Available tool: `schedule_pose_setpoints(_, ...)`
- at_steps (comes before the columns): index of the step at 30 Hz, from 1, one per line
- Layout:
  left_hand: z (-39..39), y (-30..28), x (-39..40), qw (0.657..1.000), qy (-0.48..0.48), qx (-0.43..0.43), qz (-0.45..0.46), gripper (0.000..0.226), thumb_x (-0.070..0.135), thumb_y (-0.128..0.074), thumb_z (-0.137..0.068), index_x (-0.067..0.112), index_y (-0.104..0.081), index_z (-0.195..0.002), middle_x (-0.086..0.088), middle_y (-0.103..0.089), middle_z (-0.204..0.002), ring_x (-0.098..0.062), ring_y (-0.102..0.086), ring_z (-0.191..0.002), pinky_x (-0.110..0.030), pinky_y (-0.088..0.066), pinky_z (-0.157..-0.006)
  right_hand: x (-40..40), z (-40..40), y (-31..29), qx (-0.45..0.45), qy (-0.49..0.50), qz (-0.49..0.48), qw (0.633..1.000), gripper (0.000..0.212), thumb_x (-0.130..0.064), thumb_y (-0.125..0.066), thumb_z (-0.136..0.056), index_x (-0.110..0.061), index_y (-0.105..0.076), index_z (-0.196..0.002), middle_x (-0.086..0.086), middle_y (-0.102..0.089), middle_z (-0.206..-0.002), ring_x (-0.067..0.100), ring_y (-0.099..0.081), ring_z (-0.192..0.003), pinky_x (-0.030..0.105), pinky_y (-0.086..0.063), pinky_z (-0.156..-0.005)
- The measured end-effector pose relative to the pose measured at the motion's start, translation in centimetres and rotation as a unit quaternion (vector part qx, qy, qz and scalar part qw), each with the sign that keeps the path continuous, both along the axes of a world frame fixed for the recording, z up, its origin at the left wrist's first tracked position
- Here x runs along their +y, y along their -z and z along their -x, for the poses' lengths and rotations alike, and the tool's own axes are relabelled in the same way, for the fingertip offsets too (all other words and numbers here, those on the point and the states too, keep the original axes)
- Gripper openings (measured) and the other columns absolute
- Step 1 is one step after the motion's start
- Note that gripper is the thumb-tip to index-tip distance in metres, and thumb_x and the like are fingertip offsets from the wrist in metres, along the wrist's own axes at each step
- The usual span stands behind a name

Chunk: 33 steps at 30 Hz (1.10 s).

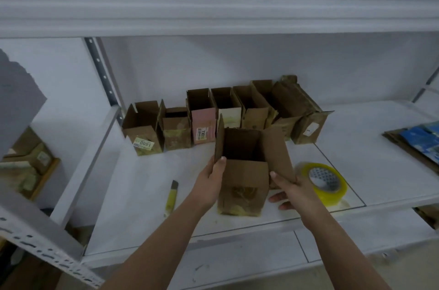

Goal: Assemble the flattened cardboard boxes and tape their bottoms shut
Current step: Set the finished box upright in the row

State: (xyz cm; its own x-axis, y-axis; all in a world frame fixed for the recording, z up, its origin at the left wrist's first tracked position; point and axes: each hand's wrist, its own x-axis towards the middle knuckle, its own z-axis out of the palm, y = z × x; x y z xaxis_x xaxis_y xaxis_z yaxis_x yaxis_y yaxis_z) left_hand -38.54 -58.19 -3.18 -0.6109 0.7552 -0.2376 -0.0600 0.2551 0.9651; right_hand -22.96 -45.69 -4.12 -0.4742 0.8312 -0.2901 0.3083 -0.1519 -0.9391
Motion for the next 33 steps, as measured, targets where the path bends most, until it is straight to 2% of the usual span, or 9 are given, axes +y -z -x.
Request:
schedule_pose_setpoints(6, 2.4, 2.2, -3.3, 0.993, -0.019, 0.103, 0.052, 0.089, 0.076, -0.026, -0.08, 0.02, -0.041, -0.147, 0.001, -0.041, -0.151, -0.017, -0.034, -0.14, -0.031, -0.023, -0.114, 0.2, 0.5, -0.3, -0.006, 0.003, -0.005, 1.0, 0.016, -0.026, -0.062, -0.094, -0.01, -0.065, -0.091, 0.004, -0.074, -0.085, 0.021, -0.067, -0.052, 0.028, -0.047, -0.049)
schedule_pose_setpoints(7, 3.2, 3.4, -3.6, 0.977, -0.038, 0.177, 0.112, 0.08, 0.071, -0.029, -0.087, 0.017, -0.042, -0.145, -0.002, -0.04, -0.151, -0.02, -0.032, -0.141, -0.033, -0.025, -0.113, 0.1, 0.6, -0.4, -0.008, 0.001, -0.008, 1.0, 0.015, -0.025, -0.062, -0.095, -0.01, -0.064, -0.091, 0.004, -0.074, -0.085, 0.021, -0.067, -0.052, 0.027, -0.047, -0.05)
schedule_pose_setpoints(10, 5.1, 6.5, -4.7, 0.847, -0.015, 0.409, 0.34, 0.06, 0.05, -0.039, -0.098, 0.012, -0.036, -0.145, -0.012, -0.02, -0.157, -0.03, -0.011, -0.147, -0.04, -0.028, -0.114, -0.1, 0.8, -0.5, -0.006, -0.003, -0.022, 1.0, 0.012, -0.023, -0.061, -0.095, -0.013, -0.065, -0.09, 0.004, -0.073, -0.083, 0.021, -0.067, -0.053, 0.027, -0.046, -0.05)
schedule_pose_setpoints(14, 6.0, 8.5, -5.9, 0.805, -0.003, 0.392, 0.445, 0.045, 0.028, -0.043, -0.099, 0.007, -0.039, -0.139, -0.016, -0.038, -0.135, -0.032, -0.037, -0.125, -0.034, -0.036, -0.103, -0.3, 1.0, -0.5, -0.004, -0.008, -0.033, 0.999, 0.013, -0.02, -0.061, -0.095, -0.01, -0.067, -0.09, 0.006, -0.074, -0.08, 0.02, -0.068, -0.052, 0.028, -0.046, -0.052)
schedule_pose_setpoints(19, 6.9, 8.5, -5.9, 0.843, -0.023, 0.332, 0.424, 0.026, 0.008, -0.042, -0.094, -0.001, -0.049, -0.118, -0.019, -0.045, -0.123, -0.034, -0.049, -0.115, -0.036, -0.042, -0.095, -0.4, 1.5, -0.5, -0.002, -0.02, -0.05, 0.999, 0.013, -0.018, -0.06, -0.095, -0.009, -0.066, -0.088, 0.01, -0.073, -0.081, 0.02, -0.067, -0.05, 0.031, -0.049, -0.054)
schedule_pose_setpoints(23, 7.4, 8.5, -6.9, 0.907, -0.09, 0.247, 0.329, 0.016, -0.002, -0.039, -0.091, 0.001, -0.036, -0.106, -0.02, -0.056, -0.102, -0.04, -0.058, -0.097, -0.041, -0.045, -0.078, -1.3, 3.1, -0.4, 0.006, -0.044, -0.046, 0.998, 0.016, -0.014, -0.057, -0.096, -0.003, -0.067, -0.089, 0.015, -0.072, -0.07, 0.026, -0.07, -0.055, 0.03, -0.053, -0.05)
schedule_pose_setpoints(26, 8.0, 7.4, -8.3, 0.93, -0.159, 0.206, 0.261, 0.014, -0.003, -0.04, -0.093, 0.005, -0.03, -0.097, -0.015, -0.05, -0.087, -0.032, -0.053, -0.079, -0.039, -0.042, -0.068, -2.9, 5.3, -0.1, 0.02, -0.07, -0.033, 0.997, 0.02, -0.013, -0.056, -0.097, 0.001, -0.067, -0.089, 0.017, -0.072, -0.069, 0.03, -0.071, -0.058, 0.028, -0.056, -0.05)
schedule_pose_setpoints(29, 9.1, 5.6, -10.1, 0.934, -0.244, 0.183, 0.184, 0.004, 0.002, -0.038, -0.098, 0.004, -0.04, -0.101, -0.014, -0.057, -0.092, -0.031, -0.054, -0.078, -0.039, -0.045, -0.067, -5.1, 8.1, 0.0, 0.031, -0.114, -0.025, 0.993, 0.02, -0.014, -0.055, -0.098, -0.001, -0.068, -0.09, 0.014, -0.073, -0.072, 0.031, -0.072, -0.061, 0.031, -0.058, -0.054)
schedule_pose_setpoints(33, 10.2, 2.0, -11.9, 0.941, -0.305, 0.144, 0.018, 0.023, 0.015, -0.033, -0.104, 0.008, -0.053, -0.114, -0.007, -0.069, -0.095, -0.022, -0.066, -0.09, -0.045, -0.056, -0.082, -7.6, 11.9, 0.2, 0.04, -0.156, -0.017, 0.987, 0.022, -0.015, -0.054, -0.098, -0.001, -0.069, -0.092, 0.015, -0.074, -0.08, 0.031, -0.072, -0.064, 0.031, -0.058, -0.055)
